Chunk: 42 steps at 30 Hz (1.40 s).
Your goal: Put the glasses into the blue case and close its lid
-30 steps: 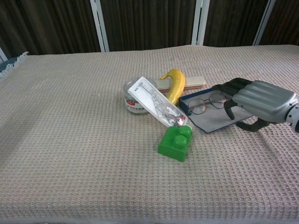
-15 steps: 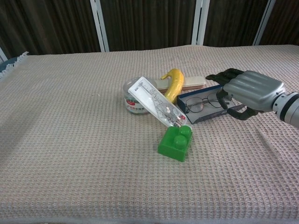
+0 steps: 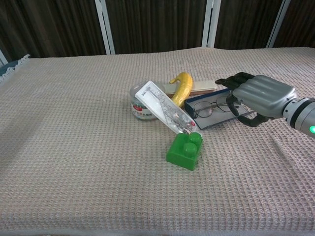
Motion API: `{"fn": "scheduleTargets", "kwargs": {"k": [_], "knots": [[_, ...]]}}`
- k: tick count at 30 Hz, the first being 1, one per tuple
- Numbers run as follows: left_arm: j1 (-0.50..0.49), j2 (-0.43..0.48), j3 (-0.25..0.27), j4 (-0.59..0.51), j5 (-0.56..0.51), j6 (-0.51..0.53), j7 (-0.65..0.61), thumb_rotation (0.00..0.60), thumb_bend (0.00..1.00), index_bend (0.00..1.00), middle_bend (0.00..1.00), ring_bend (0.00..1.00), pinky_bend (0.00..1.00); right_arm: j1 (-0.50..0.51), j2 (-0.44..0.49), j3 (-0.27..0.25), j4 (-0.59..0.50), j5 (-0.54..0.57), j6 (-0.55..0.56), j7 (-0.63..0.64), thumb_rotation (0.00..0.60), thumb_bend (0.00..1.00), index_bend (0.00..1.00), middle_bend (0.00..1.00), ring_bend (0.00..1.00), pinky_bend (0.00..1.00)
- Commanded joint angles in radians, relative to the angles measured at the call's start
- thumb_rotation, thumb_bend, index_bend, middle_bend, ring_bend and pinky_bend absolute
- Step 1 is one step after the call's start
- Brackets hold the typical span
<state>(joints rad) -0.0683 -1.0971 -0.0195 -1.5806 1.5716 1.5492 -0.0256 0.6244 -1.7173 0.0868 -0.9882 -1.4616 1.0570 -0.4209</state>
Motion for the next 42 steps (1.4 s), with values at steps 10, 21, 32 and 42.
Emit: {"fn": "scheduleTargets", "kwargs": {"k": [10, 21, 32, 42], "knots": [[0.002, 0.002, 0.002, 0.004, 0.008, 0.006, -0.011, 0.600, 0.42, 0.00, 0.00, 0.00, 0.01, -0.013, 0.019, -0.018, -0.030, -0.025, 0.039, 0.015, 0.600, 0.63, 0.75, 0.12, 0.00, 0.00], [0.005, 0.002, 0.003, 0.006, 0.012, 0.012, -0.016, 0.600, 0.42, 0.00, 0.00, 0.00, 0.01, -0.097, 0.169, -0.126, -0.229, -0.113, 0.125, 0.018, 0.600, 0.65, 0.75, 0.13, 0.00, 0.00], [0.002, 0.000, 0.005, 0.002, 0.017, 0.006, -0.007, 0.600, 0.42, 0.00, 0.00, 0.00, 0.01, -0.120, 0.277, -0.136, -0.407, -0.116, 0.118, 0.057, 0.600, 0.65, 0.75, 0.13, 0.00, 0.00], [-0.001, 0.001, 0.004, 0.003, 0.011, -0.002, -0.010, 0.600, 0.42, 0.00, 0.00, 0.00, 0.01, -0.076, 0.278, -0.044, -0.461, 0.024, 0.006, 0.063, 0.600, 0.65, 0.75, 0.13, 0.00, 0.00]]}}
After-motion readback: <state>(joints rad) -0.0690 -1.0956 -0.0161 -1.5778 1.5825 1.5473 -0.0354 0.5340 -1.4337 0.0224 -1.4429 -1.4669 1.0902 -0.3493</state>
